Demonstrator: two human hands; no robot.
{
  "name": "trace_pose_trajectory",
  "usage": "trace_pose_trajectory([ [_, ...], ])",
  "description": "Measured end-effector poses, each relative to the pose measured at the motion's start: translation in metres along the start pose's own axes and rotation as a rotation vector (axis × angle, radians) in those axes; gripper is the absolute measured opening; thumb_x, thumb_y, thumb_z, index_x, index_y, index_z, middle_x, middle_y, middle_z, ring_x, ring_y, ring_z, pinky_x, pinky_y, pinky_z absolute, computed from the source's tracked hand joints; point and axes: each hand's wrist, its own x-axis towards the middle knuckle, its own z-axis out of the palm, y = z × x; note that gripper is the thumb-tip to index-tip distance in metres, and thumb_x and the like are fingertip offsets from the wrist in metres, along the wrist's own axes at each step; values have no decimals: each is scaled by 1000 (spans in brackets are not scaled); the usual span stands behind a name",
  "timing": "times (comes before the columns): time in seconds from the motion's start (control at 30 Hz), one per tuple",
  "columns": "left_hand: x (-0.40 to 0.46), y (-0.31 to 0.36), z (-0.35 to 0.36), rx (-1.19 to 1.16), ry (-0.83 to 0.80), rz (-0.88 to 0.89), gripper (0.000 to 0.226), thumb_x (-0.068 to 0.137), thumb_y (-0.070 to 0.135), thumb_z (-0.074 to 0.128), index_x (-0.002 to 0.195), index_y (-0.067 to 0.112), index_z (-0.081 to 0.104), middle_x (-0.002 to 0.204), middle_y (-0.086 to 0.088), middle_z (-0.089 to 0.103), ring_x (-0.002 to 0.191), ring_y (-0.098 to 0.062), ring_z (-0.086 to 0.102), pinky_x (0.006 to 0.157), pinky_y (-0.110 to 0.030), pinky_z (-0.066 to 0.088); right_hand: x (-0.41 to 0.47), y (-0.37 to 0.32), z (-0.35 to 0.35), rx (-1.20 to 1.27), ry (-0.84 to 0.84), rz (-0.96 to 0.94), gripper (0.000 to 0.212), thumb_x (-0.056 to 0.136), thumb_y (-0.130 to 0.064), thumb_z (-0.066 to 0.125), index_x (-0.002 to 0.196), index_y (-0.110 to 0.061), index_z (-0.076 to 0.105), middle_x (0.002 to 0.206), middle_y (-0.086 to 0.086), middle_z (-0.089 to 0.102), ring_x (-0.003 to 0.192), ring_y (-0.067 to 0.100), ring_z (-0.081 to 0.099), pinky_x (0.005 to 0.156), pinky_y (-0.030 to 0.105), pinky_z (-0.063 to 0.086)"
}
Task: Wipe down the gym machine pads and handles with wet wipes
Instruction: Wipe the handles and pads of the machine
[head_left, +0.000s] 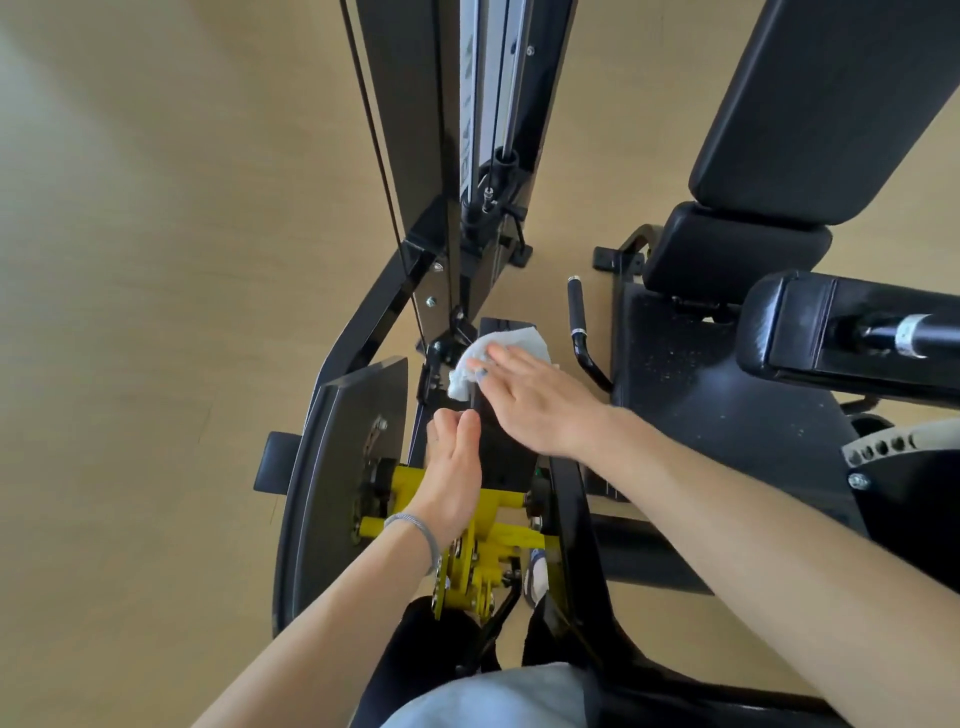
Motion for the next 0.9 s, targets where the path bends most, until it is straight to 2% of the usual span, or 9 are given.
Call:
trace_pose_trajectory([
  [0.17, -2, 3, 0, 35, -44, -57, 24, 107, 42, 21, 109, 24, 36, 122, -4, 40, 113, -17, 43, 88, -31, 32, 53, 18, -18, 21, -41, 88, 54, 111, -35, 8, 163, -22, 14, 171, 1, 1, 157, 20, -3, 124, 40, 1],
  [0.3, -4, 5, 3, 44, -10, -64, 21, 108, 40, 21, 99, 27, 35, 111, -5, 40, 106, -18, 43, 84, -31, 34, 62, 26, -24, 226, 52, 170, 55, 110, -36, 13, 160, -17, 25, 168, 3, 20, 153, 22, 19, 123, 38, 15],
  [0.43, -6, 5, 3, 54, -1, -61, 22, 108, 38, 21, 102, 22, 35, 109, -6, 40, 105, -19, 43, 85, -32, 34, 34, 22, -18, 418, 148, 203, 53, 111, -32, 15, 160, -15, 26, 168, 2, 22, 153, 20, 20, 120, 31, 17],
  [0.57, -5, 7, 3, 53, 2, -43, 22, 108, 37, 22, 92, 27, 33, 97, 0, 35, 95, -15, 40, 80, -32, 36, -3, 15, 4, 532, 252, 185, 53, 111, -38, 21, 159, -18, 31, 166, -2, 27, 152, 18, 26, 124, 38, 23],
  [0.67, -5, 6, 1, 47, -4, -35, 21, 108, 38, 24, 93, 28, 34, 98, 0, 36, 93, -14, 40, 82, -33, 37, -32, 11, 18, 558, 269, 134, 51, 111, -39, 26, 157, -19, 35, 165, -5, 30, 152, 12, 25, 124, 30, 19],
  [0.73, -5, 10, -2, 58, -10, -56, 17, 107, 39, 27, 102, 27, 38, 104, -1, 40, 91, -11, 42, 78, -30, 38, -56, 7, 26, 539, 286, 77, 51, 111, -40, 28, 157, -19, 35, 165, -7, 30, 151, 6, 24, 121, 22, 17],
  [0.77, -4, 12, -3, 68, 7, -64, 19, 107, 39, 30, 113, 25, 41, 113, -1, 44, 93, -10, 45, 79, -29, 40, -67, 4, 31, 535, 290, 50, 51, 111, -40, 29, 157, -20, 35, 164, -8, 30, 150, 3, 23, 121, 21, 16],
  [0.83, -6, 19, -8, 143, 105, 50, 32, 105, 39, 37, 134, 26, 37, 132, 1, 39, 108, -9, 47, 88, -27, 42, -87, -2, 42, 549, 293, 18, 49, 111, -39, 29, 157, -23, 34, 164, -13, 29, 150, -3, 20, 123, 20, 14],
  [0.9, -10, 26, -14, 399, 185, 375, 28, 104, 40, 39, 132, 35, 40, 134, 8, 36, 120, -14, 42, 91, -30, 44, -99, -6, 53, 643, 286, 1, 49, 110, -42, 28, 157, -30, 33, 164, -19, 26, 149, -9, 15, 124, 20, 11],
])
